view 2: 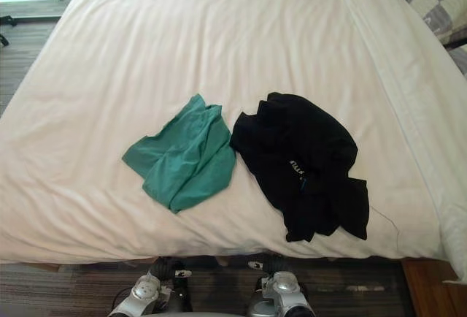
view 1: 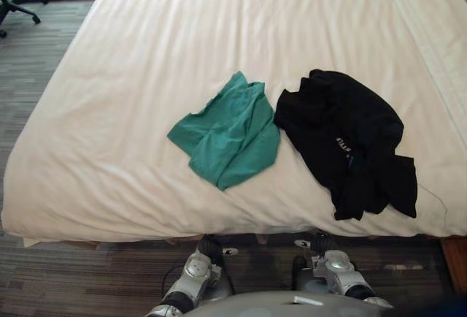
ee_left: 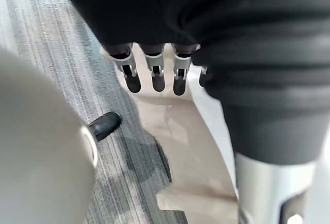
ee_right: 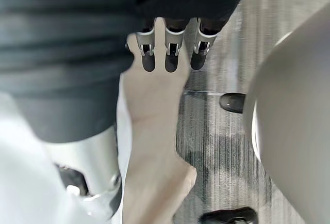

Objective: Tidy the bed and pick cloth on bed and put in laundry

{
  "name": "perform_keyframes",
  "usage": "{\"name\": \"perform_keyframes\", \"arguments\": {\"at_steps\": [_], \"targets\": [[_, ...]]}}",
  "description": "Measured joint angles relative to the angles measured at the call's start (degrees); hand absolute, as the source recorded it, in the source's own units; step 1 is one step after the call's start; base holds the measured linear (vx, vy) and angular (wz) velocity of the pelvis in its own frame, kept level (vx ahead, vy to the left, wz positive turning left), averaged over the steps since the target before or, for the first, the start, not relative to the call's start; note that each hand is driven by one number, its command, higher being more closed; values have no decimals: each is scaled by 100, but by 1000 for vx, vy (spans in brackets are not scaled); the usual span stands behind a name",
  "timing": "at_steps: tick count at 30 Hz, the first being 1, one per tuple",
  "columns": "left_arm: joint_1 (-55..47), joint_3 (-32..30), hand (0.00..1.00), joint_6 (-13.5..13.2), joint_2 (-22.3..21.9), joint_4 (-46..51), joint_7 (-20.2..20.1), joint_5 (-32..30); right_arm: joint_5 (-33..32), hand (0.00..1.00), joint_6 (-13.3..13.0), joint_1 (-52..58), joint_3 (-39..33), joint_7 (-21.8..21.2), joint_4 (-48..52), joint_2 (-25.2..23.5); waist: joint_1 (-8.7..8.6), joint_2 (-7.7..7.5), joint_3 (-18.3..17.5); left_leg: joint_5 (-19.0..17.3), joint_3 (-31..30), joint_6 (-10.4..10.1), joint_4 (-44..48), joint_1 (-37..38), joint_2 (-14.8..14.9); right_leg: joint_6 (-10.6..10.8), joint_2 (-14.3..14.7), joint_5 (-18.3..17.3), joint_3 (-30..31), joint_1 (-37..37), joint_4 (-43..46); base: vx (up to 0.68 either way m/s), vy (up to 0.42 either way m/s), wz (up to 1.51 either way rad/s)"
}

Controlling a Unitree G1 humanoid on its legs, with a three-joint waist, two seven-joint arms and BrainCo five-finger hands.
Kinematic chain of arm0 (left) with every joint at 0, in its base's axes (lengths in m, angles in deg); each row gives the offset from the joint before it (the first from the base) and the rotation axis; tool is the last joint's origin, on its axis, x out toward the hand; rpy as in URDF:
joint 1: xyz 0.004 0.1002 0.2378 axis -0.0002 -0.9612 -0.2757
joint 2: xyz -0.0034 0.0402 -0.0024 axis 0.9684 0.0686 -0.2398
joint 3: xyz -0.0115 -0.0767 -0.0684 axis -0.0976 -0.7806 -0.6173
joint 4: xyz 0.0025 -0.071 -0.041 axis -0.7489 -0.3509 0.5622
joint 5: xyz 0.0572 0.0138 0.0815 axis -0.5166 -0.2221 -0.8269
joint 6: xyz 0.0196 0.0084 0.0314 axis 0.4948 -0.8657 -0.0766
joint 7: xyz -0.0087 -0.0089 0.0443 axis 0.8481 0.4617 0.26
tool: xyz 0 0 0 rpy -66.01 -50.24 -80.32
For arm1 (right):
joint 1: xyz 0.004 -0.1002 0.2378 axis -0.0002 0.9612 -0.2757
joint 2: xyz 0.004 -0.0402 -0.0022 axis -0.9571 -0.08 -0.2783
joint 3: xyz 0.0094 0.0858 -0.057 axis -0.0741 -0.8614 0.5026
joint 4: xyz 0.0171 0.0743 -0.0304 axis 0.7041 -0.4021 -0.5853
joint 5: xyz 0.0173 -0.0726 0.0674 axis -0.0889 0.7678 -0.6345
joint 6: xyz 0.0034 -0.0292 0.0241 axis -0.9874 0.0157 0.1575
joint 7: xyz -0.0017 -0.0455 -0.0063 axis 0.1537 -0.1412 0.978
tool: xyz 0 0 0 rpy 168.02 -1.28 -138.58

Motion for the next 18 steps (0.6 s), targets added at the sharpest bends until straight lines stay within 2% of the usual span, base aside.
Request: {"name": "perform_keyframes", "arguments": {"at_steps": [2, 7, 10, 12, 15, 18], "targets": [[-27, 1, 0, 9, -27, -10, 0, -4, -83, 0, -1, 86, -207, 40, 99, 1, -85, 15, -9, -57, 8, 10, -10, 79, -121, 53, -87, -37, 160, 25, 22, 71, 100, -15], [-59, 15, 0, 139, 6, -189, 1, -13, -186, 0, -27, 333, -419, 110, 196, -8, -105, 12, -78, -62, 114, 122, -7, 429, -210, 123, -162, 57, 231, 421, -222, 172, 16, -14], [-134, 16, 0, 245, 53, -192, 1, 20, -240, 0, -30, 420, -437, 108, 173, 4, -110, 13, -174, -60, 130, 125, -4, 545, -164, 111, -101, 73, 225, 562, -207, 191, -61, 0], [-155, 8, 0, 388, 73, -199, -11, 184, -249, 0, -25, 445, -443, 108, 66, 23, -107, 24, -228, -60, 119, 122, -4, 654, -22, 22, 36, 131, 191, 640, -51, 97, -57, 21], [-149, 9, 0, 449, 108, -196, -33, 224, -289, 0, -22, 448, -454, 105, 64, -18, -78, -27, -270, -66, 106, 114, -4, 712, 30, -10, 88, 152, 192, 686, 1, 31, -17, 12], [-173, -21, 0, 462, 117, -197, -35, 232, -717, 0, -41, 484, -672, 109, 72, -27, -75, -50, -282, -79, 141, 97, -4, 828, 6, -22, 54, 159, 201, 729, 63, -25, 8, -9]]}}
